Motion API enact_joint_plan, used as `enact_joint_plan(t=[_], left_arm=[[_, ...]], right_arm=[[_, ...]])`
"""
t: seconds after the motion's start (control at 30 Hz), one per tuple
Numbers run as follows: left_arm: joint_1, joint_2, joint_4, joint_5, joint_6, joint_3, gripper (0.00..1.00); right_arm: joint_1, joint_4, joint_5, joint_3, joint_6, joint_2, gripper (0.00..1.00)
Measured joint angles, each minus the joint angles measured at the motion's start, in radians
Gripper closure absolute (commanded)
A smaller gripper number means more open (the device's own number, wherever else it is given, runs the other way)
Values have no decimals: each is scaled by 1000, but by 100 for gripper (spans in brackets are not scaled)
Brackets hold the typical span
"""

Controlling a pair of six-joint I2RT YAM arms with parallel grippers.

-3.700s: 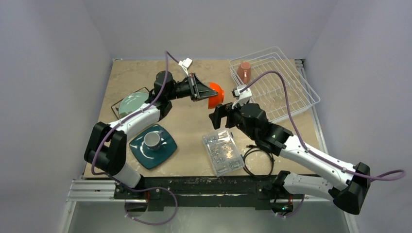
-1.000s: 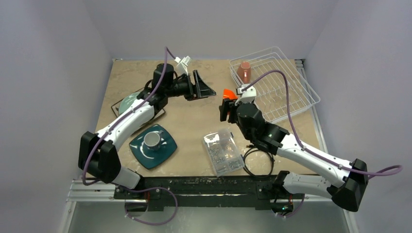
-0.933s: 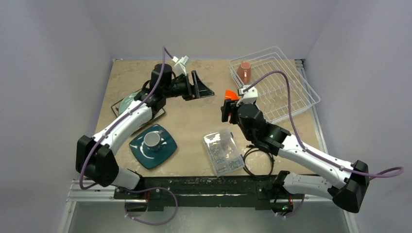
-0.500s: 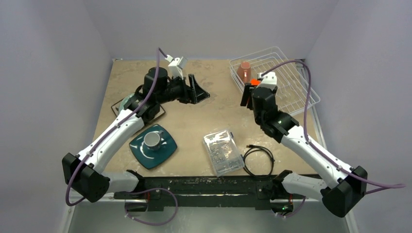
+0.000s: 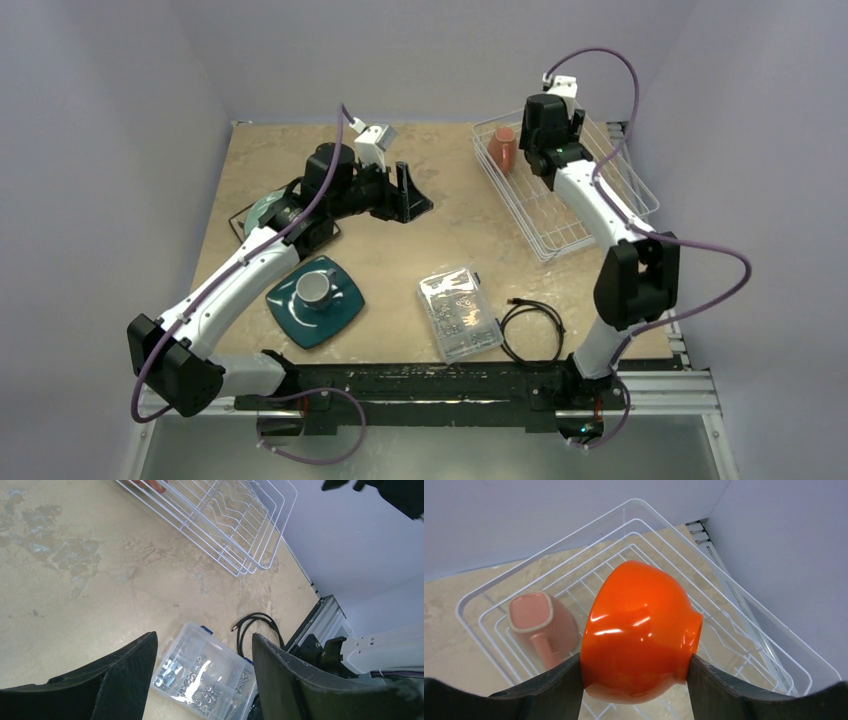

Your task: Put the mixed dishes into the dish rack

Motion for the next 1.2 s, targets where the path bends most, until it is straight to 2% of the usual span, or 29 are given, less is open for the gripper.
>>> enact_joint_plan(t=[0.17, 0.3, 0.57, 0.77, 0.93, 1.2], left_arm=[[0, 2, 0, 4, -1, 6, 33], [0, 18, 2, 32, -12, 21, 33], [3, 78, 25, 115, -70, 23, 33], [7, 100, 34, 147, -97, 23, 33], [9, 114, 40, 166, -108, 23, 33], [16, 126, 57, 186, -132, 23, 33]], right_arm=[[-60, -40, -6, 216, -44, 229, 100], [-113, -63, -48, 318, -82, 349, 100], [-211, -65, -135, 350, -92, 442, 100], [-217, -65, -132, 446, -115, 546, 100], [-208, -61, -105, 480, -168, 605, 87], [-205, -58, -61, 501, -212, 622, 54]])
